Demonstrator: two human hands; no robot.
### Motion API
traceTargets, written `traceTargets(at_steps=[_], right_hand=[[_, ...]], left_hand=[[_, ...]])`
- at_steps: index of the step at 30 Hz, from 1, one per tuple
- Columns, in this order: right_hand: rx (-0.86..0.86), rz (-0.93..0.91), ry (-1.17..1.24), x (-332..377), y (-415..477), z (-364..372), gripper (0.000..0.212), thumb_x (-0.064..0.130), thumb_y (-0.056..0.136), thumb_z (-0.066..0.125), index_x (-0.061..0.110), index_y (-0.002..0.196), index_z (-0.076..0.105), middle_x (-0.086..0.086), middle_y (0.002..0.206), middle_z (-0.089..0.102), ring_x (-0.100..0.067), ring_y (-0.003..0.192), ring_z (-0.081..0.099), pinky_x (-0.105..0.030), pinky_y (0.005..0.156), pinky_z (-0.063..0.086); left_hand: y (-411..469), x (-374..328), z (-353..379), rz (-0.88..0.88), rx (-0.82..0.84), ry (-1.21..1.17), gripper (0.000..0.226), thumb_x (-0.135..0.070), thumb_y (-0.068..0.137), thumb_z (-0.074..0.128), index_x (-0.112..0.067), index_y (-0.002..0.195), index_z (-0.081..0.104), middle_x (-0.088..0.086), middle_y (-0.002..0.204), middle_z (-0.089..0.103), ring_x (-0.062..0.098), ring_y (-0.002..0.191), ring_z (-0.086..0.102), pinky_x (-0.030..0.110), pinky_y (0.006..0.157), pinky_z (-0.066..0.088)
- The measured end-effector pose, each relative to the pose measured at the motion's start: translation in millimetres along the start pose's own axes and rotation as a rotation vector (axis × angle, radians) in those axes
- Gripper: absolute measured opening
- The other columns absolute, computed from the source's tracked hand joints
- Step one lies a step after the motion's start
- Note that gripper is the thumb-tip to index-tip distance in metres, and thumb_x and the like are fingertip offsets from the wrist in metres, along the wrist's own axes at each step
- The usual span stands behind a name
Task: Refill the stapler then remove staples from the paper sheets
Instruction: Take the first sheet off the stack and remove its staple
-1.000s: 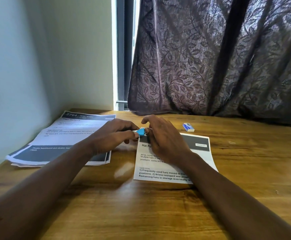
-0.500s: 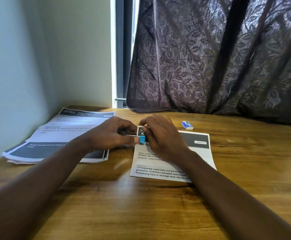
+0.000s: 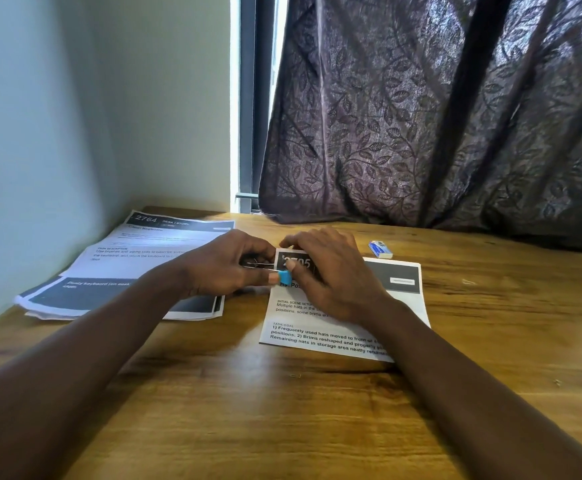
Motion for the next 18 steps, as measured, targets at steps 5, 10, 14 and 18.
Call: traceTargets(at_steps=[5, 10, 14, 18], right_hand=[[0.106, 0.048, 0.071, -4.0, -4.0, -0.7, 0.06, 0.058, 0.085, 0.054, 0.027, 0.137, 0.056, 0.002, 0.114, 0.059, -0.013, 0.108, 0.045, -0.041, 0.105, 0.03], [0.128, 0.143, 0.167, -7.5, -4.4, 2.9, 0.052, 0.047, 0.086, 0.074, 0.036, 0.134, 0.056, 0.004, 0.111, 0.055, -0.019, 0.109, 0.048, -0.044, 0.1, 0.043], [0.137, 0.191, 0.278, -6.1, -4.9, 5.8, 0.047, 0.046, 0.081, 0.079, 0.038, 0.123, 0.06, 0.006, 0.108, 0.057, -0.019, 0.104, 0.057, -0.046, 0.093, 0.052], [0.118, 0.208, 0.399, -4.4, -5.0, 1.2, 0.024, 0.028, 0.082, 0.084, 0.026, 0.102, 0.071, 0.015, 0.093, 0.06, 0.007, 0.087, 0.06, -0.01, 0.071, 0.048]], left_hand=[[-0.9, 1.6, -0.5, 0.025, 0.029, 0.026, 0.018, -0.026, 0.094, 0.071, -0.028, 0.112, 0.073, -0.011, 0.099, 0.075, 0.003, 0.088, 0.068, 0.015, 0.067, 0.049], [1.3, 5.9, -0.2, 0.064, 0.025, 0.097, 0.017, -0.026, 0.094, 0.071, -0.036, 0.109, 0.071, -0.014, 0.1, 0.073, 0.009, 0.096, 0.065, 0.026, 0.078, 0.05], [3.2, 10.1, 1.7, 0.054, 0.023, 0.105, 0.021, -0.028, 0.094, 0.072, -0.036, 0.113, 0.069, -0.014, 0.104, 0.071, 0.01, 0.1, 0.064, 0.025, 0.082, 0.048], [3.9, 8.6, 3.5, 0.032, 0.032, 0.121, 0.022, -0.027, 0.095, 0.069, -0.036, 0.115, 0.069, -0.017, 0.104, 0.07, 0.007, 0.101, 0.064, 0.02, 0.079, 0.046]])
Point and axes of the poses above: each hand's wrist, its own y-axis towards the middle knuckle, its own z-axis out of the palm, x = y × z, the point moved 1 cm from there along y, towards the middle knuckle
